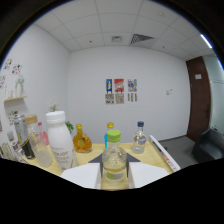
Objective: Make me a cup of Vodka Sunrise.
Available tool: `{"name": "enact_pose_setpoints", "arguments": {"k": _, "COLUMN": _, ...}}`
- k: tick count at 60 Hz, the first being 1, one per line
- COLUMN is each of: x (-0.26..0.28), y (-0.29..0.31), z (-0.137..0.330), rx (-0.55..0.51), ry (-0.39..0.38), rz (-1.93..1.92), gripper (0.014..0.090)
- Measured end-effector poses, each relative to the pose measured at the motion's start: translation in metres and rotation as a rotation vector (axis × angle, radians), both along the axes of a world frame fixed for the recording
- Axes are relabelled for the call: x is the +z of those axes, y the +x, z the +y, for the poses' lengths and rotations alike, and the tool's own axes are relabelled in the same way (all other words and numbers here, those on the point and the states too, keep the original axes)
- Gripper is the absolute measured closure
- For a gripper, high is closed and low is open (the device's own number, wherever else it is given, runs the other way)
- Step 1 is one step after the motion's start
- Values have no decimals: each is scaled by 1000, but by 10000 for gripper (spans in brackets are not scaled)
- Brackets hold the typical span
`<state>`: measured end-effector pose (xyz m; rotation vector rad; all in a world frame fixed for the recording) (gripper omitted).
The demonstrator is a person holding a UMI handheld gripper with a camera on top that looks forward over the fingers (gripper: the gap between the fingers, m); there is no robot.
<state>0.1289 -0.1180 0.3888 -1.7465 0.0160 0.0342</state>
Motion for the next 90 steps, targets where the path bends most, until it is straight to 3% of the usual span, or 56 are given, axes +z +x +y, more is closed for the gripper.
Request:
{"name": "enact_pose_setpoints", "arguments": {"k": 10, "x": 34, "y": 4, "z": -33, "rx": 11, "ry": 78, "rz": 6, "gripper": 688}}
{"name": "enact_pose_setpoints", "arguments": {"k": 18, "x": 5, "y": 11, "z": -63, "rx": 4, "ry": 67, "rz": 13, "gripper": 689}}
{"name": "enact_pose_setpoints", "arguments": {"k": 37, "x": -222, "y": 9, "z": -101, "rx": -37, "ry": -222, "rz": 49, "gripper": 689}}
{"name": "enact_pose_setpoints", "arguments": {"k": 45, "x": -270, "y": 8, "z": -103, "rx": -33, "ry": -294, "rz": -46, "gripper": 690}}
{"name": "enact_pose_setpoints", "arguments": {"k": 81, "x": -202, "y": -1, "z": -68, "rx": 216, "ry": -136, "rz": -1496, "gripper": 692}}
{"name": "enact_pose_setpoints", "arguments": {"k": 90, "x": -200, "y": -12, "z": -66, "rx": 276, "ry": -135, "rz": -1818, "gripper": 690}}
